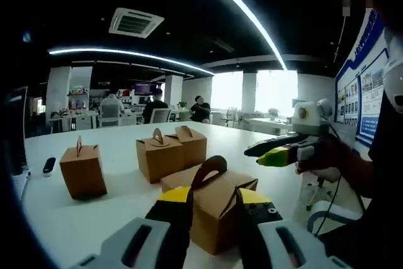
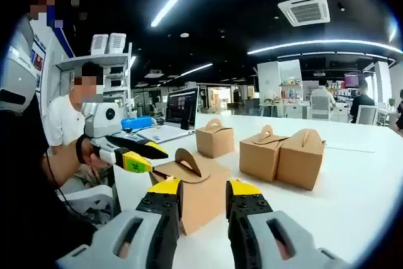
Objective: Pick up one paper box from the group, open the paper box, and remove the item inside
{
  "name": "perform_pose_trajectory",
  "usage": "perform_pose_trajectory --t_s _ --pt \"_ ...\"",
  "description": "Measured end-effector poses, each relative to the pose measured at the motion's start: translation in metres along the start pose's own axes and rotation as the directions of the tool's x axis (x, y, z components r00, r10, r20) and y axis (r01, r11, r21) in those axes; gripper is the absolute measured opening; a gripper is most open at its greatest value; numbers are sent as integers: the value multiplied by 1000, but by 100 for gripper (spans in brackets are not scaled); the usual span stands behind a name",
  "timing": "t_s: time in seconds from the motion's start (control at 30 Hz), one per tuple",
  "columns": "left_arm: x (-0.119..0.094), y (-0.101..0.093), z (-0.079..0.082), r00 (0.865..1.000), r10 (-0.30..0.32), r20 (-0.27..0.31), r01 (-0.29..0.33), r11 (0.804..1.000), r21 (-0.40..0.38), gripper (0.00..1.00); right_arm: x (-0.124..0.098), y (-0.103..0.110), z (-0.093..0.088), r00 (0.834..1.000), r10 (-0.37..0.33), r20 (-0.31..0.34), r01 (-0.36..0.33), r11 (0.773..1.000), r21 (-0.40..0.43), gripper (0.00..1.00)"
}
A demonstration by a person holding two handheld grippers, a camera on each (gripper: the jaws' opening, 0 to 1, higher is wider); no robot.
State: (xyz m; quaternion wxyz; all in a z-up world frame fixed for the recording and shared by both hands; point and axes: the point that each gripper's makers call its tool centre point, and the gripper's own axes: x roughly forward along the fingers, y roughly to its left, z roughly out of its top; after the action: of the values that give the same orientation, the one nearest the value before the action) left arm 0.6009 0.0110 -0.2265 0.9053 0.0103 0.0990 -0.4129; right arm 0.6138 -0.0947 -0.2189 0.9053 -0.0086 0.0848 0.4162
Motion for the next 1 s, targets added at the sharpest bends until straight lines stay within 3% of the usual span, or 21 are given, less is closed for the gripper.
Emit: perform_pose_trajectory --t_s 0.1,0.17,0.4,0.8,1.0 --pt "0 5 7 998 63 28 -64 995 70 29 8 3 -1 1000 3 5 -3 1000 10 29" --pt "1 8 4 995 104 -3 -103 988 115 29 16 8 -3 1000 3 -6 -3 1000 -27 29" --pt "7 -5 3 994 103 -39 -93 974 206 29 29 18 -3 1000 24 11 -24 1000 -16 32" --pt "10 -13 2 985 157 -72 -123 929 350 28 33 26 -10 1000 14 -2 -14 998 -59 32" --pt "11 -15 1 977 182 -107 -118 891 438 23 31 26 -11 1000 -7 17 8 997 -74 33"
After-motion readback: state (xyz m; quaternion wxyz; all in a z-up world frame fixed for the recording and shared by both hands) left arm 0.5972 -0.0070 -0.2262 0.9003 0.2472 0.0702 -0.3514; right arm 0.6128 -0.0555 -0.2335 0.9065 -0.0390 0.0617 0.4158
